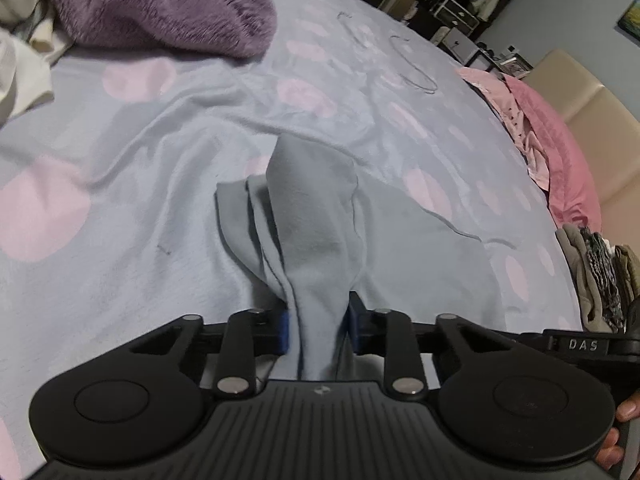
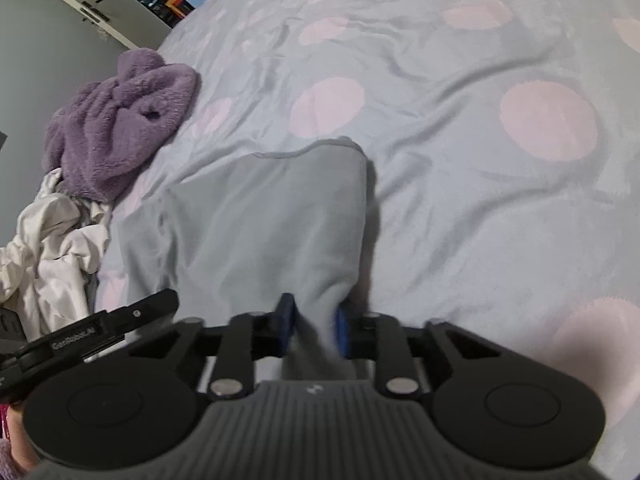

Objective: Fold clothes
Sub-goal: 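Grasp the folded shirt with both grippers and carry it toward the headboard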

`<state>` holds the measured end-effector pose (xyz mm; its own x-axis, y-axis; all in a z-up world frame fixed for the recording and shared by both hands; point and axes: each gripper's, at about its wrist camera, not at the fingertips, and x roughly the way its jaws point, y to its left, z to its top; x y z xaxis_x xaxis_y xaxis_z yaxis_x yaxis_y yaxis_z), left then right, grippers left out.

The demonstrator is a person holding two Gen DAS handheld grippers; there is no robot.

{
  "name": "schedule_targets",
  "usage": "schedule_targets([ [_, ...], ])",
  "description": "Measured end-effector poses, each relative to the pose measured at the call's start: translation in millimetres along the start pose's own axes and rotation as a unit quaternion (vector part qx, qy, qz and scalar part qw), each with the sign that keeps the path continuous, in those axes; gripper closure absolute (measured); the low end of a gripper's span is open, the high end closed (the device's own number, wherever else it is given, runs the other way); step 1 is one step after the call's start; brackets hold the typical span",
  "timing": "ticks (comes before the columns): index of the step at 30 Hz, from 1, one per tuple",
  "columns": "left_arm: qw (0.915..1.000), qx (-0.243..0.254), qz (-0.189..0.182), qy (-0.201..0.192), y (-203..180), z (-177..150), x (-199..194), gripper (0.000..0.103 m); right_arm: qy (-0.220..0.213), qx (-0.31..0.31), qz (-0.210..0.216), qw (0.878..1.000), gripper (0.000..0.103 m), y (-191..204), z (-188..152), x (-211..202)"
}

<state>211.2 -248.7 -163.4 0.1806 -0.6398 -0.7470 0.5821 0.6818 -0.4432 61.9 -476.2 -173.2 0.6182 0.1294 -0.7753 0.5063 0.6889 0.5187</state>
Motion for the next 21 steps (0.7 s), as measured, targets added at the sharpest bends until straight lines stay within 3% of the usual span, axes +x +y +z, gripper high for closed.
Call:
schedule_targets([
  [9, 0.9974, 0.037, -0.036, -0.051, -42, 4, -51, 0.083, -0.055, -0.063, 0.032, 0.996, 0.085, 21, 6, -69],
  [14, 0.9931, 0.061, -0.072, -0.069, -89, -2, -85, 0.083, -0.080, -0.090, 0.040, 0.992, 0.085, 17, 10, -136],
  [21, 0.9862, 0.079, -0.125, -0.074, -169, -22, -97, 0.083, -0.117, -0.093, 0.009, 0.989, 0.085, -19, -2, -228],
])
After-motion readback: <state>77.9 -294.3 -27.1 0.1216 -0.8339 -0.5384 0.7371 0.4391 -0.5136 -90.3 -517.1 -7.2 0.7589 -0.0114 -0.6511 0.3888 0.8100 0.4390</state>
